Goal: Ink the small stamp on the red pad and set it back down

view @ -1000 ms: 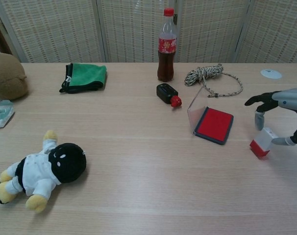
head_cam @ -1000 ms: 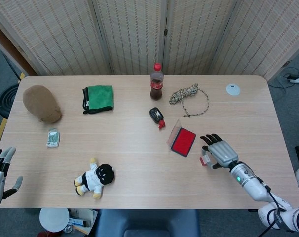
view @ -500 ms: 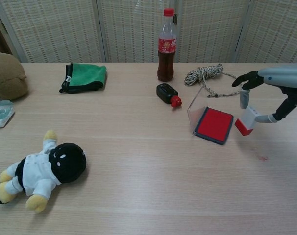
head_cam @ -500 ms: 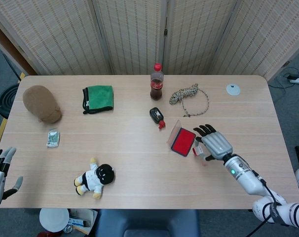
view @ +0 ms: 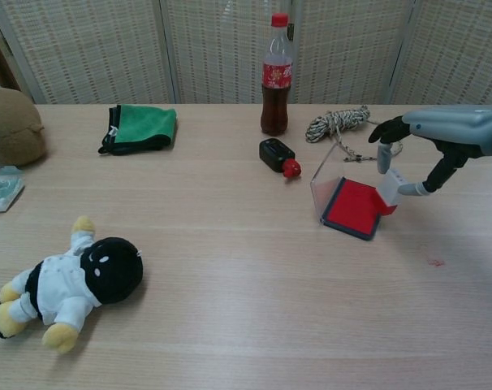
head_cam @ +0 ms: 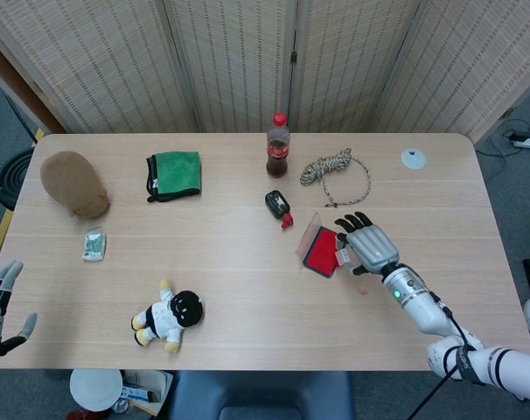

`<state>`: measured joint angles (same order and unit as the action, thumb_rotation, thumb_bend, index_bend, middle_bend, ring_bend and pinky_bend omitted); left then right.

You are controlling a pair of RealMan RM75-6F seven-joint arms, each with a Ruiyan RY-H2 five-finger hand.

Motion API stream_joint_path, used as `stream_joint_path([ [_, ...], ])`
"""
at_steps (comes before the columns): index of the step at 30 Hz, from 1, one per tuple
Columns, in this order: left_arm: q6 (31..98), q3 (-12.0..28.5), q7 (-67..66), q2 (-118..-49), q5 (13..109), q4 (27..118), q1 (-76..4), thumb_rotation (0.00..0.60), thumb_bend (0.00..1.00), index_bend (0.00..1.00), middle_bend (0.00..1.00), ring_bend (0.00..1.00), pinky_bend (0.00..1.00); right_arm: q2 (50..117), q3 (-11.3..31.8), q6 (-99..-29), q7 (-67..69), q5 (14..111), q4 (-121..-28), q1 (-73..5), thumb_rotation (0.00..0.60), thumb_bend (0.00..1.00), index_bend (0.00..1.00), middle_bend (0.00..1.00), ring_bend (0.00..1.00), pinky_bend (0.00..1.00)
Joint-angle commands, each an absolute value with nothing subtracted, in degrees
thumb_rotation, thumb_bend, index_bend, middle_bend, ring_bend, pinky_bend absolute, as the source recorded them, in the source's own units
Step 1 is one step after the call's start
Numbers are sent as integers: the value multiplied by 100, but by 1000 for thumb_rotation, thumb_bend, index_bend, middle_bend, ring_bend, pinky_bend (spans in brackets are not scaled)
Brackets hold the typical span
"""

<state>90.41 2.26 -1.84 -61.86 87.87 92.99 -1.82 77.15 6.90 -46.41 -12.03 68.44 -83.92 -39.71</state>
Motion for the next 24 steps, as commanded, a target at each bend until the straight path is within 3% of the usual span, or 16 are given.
stream_joint_path([
  [1,9054,218,-158,-6175,8804,9300,-171,600,337,19,0,17,66,7866,732,-4634,-1170,6810,-8215,-4034,600,340,613,136,67,0],
  [24,9074,175,-57,-6141,8895,9288,-148,600,337,19,0,18,66,8558,766,-4466,-1262,6601,-7425,-4307,600,339,615,145,84,0],
])
